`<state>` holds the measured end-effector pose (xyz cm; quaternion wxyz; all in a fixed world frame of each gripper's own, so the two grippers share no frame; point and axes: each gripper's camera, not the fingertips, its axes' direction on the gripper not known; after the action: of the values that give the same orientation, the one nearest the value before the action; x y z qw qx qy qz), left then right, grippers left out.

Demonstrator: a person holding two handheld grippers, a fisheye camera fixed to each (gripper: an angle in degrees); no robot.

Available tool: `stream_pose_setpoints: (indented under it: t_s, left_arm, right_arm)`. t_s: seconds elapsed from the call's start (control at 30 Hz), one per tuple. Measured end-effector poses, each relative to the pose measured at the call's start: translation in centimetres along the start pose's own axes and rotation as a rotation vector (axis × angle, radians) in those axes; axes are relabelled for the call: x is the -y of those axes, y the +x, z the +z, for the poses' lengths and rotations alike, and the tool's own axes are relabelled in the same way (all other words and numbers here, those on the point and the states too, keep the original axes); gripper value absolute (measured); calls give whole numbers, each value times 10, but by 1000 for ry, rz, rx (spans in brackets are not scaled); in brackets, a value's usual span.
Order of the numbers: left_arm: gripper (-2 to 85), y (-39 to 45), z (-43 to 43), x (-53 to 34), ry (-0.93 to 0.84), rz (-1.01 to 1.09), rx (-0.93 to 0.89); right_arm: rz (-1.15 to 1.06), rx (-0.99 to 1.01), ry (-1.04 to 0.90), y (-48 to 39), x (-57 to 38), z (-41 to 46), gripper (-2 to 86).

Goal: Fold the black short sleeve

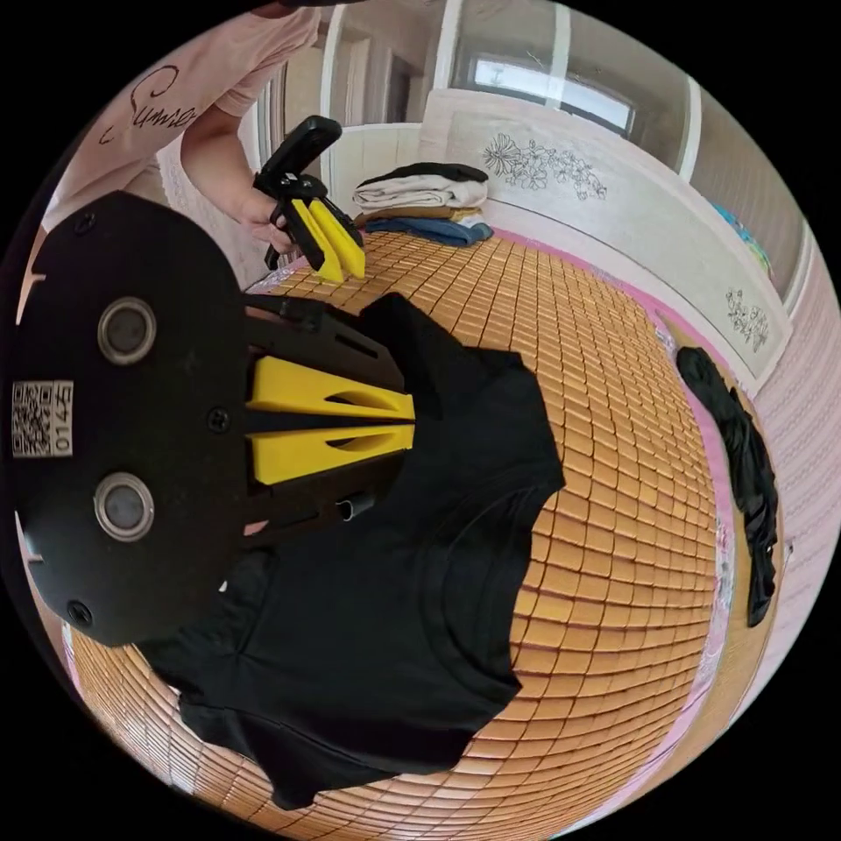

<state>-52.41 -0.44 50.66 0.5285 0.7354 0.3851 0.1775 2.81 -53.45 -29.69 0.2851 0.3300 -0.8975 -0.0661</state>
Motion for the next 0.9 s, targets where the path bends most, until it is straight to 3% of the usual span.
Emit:
stream_pose_setpoints:
  t_s: [0.23, 0.47, 0.67, 0.9]
  left_arm:
    - [76, -7, 47, -3, -59, -34, 19]
    - [73, 13, 121, -12, -150, 31, 50]
    - [65, 14, 140, -37, -135, 78, 34]
    - [65, 1, 178, -69, -175, 90, 39]
  right_arm:
    - [-70, 4, 53, -25, 37, -24, 71]
    - [-84, -32, -49, -39, 70, -24, 1]
    - [-47, 25, 85, -51, 27, -120, -4]
    - [73, -61, -2, -21, 26, -110, -1]
